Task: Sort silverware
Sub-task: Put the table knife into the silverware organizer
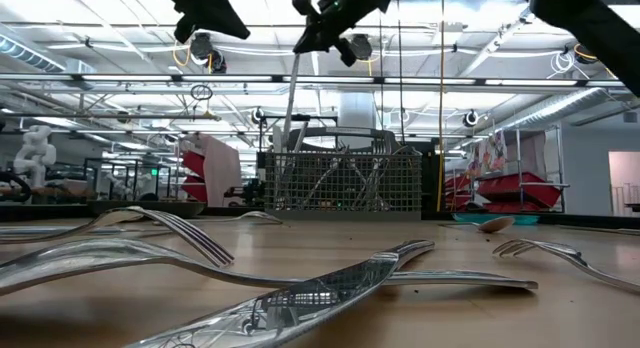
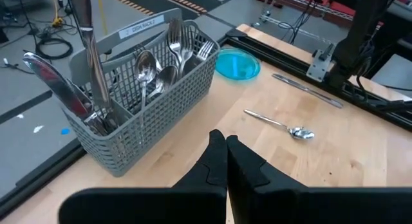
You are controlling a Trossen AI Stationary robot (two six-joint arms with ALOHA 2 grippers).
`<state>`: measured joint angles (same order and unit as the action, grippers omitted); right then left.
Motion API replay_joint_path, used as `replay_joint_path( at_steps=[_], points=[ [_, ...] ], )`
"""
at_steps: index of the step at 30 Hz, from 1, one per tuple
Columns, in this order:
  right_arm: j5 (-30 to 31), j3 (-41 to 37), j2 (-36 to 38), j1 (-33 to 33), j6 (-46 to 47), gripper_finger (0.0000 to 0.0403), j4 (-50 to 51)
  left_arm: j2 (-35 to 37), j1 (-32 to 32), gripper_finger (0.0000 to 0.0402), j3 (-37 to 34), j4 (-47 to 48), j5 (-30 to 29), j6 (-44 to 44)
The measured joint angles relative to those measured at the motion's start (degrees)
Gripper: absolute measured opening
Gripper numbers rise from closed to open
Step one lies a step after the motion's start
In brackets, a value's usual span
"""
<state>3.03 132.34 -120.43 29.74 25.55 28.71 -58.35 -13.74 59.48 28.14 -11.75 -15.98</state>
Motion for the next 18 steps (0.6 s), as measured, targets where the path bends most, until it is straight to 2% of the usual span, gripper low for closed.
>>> replay_joint_path(
  at_steps=[3,18],
  points=[
    [-0.1,2.3,-1.7,0.2,-0.2,0.0000,1.4,0.0,0.0,0.0000,0.0,-0.1,0.0,0.0],
    [-0.3,2.2,-5.8,0.3,-1.2,0.0000,6.5,0.0,0.0,0.0000,0.0,-0.1,0.0,1.5]
  ],
)
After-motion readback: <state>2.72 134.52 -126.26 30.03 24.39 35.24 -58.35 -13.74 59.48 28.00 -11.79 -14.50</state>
